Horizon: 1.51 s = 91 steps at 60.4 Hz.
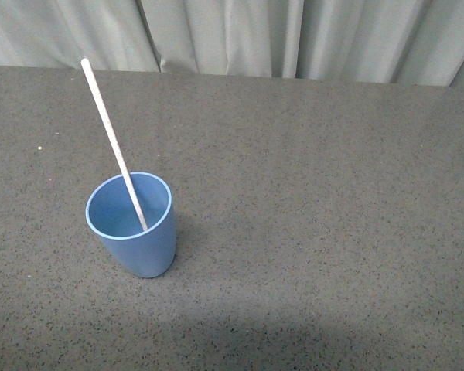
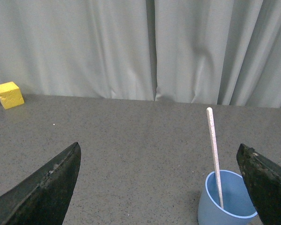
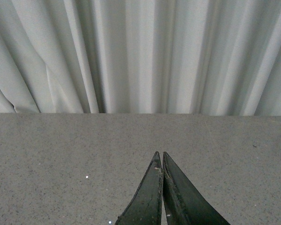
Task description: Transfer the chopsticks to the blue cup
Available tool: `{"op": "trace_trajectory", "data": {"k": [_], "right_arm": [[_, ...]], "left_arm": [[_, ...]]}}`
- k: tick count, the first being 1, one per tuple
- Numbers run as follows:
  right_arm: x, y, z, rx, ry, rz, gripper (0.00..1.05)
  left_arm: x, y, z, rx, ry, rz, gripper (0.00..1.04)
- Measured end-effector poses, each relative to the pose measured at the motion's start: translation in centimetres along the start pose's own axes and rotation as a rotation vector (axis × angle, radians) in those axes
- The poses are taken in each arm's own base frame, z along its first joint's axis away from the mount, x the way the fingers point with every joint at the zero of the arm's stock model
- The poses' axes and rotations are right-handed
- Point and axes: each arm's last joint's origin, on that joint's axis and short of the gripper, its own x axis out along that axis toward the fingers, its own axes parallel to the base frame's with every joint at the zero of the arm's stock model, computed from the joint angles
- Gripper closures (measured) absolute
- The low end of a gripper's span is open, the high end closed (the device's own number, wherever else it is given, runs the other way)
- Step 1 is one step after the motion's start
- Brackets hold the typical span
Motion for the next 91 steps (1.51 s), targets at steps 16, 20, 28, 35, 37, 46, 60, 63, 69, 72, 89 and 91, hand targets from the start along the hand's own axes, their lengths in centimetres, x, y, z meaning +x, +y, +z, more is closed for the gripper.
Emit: {"op": "trace_trajectory", "data": {"k": [16,20,28,35,37,46,60,63,69,72,89,91], "right_arm": [[-1.4,0.0,0.2,0.0,-0.008,0.0,1.04],[-1.7,0.0,0.3,0.0,-0.011,0.0,1.04],[-2.2,0.0,0.4,0.0,-0.016,0.0,1.04],[-2.7,0.0,0.5,0.0,-0.02,0.0,1.04],[-2.7,0.0,0.5,0.0,-0.02,0.0,1.04],[-3.1,0.0,0.6,0.0,-0.023,0.0,1.04],[-3.7,0.0,0.6,0.0,-0.024,0.0,1.04],[-3.8,0.0,0.5,0.0,-0.023,0.0,1.04],[-4.0,0.0,0.5,0.0,-0.023,0.0,1.04],[-4.0,0.0,0.5,0.0,-0.023,0.0,1.04],[-5.2,0.0,0.2,-0.001,-0.017,0.003,1.04],[-5.2,0.0,0.2,-0.001,-0.017,0.003,1.04]], "left_arm": [[0.0,0.0,0.0,0.0,0.0,0.0,0.07],[0.0,0.0,0.0,0.0,0.0,0.0,0.07],[0.0,0.0,0.0,0.0,0.0,0.0,0.07],[0.0,0.0,0.0,0.0,0.0,0.0,0.07],[0.0,0.0,0.0,0.0,0.0,0.0,0.07],[0.0,0.0,0.0,0.0,0.0,0.0,0.07],[0.0,0.0,0.0,0.0,0.0,0.0,0.07],[0.0,0.0,0.0,0.0,0.0,0.0,0.07],[0.0,0.0,0.0,0.0,0.0,0.0,0.07],[0.0,0.0,0.0,0.0,0.0,0.0,0.07],[0.0,0.0,0.0,0.0,0.0,0.0,0.07],[0.0,0.0,0.0,0.0,0.0,0.0,0.07]]}}
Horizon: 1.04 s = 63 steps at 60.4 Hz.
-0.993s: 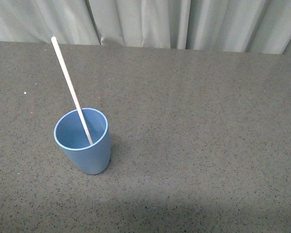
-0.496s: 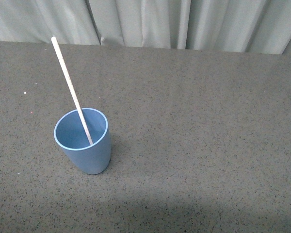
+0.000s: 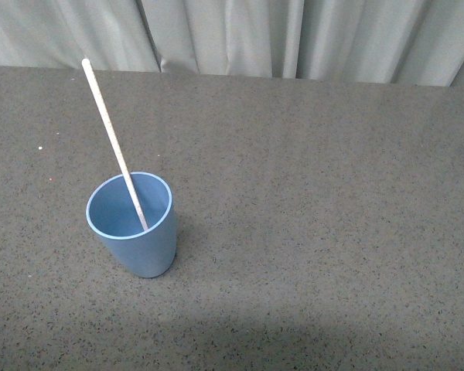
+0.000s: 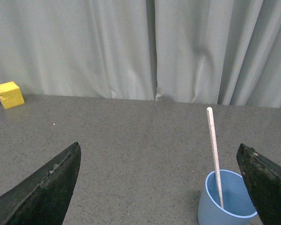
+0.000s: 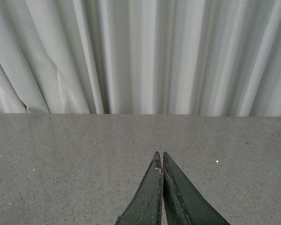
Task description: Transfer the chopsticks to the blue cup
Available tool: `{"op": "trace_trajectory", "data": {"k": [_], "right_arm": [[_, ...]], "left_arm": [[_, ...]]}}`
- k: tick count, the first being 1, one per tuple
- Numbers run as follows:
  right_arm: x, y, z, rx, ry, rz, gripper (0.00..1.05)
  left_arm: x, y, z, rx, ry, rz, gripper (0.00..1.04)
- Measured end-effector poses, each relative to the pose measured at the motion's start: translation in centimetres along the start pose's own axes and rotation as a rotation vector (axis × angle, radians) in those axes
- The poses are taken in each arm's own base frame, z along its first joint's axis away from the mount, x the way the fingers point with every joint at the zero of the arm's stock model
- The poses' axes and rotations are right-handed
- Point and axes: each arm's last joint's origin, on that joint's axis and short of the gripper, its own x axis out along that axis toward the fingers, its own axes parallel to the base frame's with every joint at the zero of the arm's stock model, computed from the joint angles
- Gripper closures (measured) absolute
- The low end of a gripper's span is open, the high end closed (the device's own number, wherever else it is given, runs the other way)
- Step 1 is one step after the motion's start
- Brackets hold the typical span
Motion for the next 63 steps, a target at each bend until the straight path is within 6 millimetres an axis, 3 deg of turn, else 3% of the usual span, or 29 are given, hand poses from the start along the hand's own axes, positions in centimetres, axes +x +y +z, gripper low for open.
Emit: {"op": "trace_trajectory", "data": {"k": [5,13,18,28,35,63], "right_arm": [[0.0,0.0,0.0,-0.001,0.0,0.0,1.02],[0.0,0.0,0.0,0.0,0.0,0.0,0.82],[0.0,0.0,0.0,0.0,0.0,0.0,0.62],[0.0,0.0,0.0,-0.001,0.0,0.0,0.35],[0.0,0.0,0.0,0.0,0.0,0.0,0.08],[0.0,0.0,0.01,0.0,-0.001,0.0,0.09]], "left_arm": [[0.0,0.0,0.0,0.0,0.0,0.0,0.07],[0.0,0.0,0.0,0.0,0.0,0.0,0.07],[0.0,0.0,0.0,0.0,0.0,0.0,0.07],[0.0,0.0,0.0,0.0,0.0,0.0,0.07],[0.0,0.0,0.0,0.0,0.0,0.0,0.07],[0.0,0.0,0.0,0.0,0.0,0.0,0.07]]}}
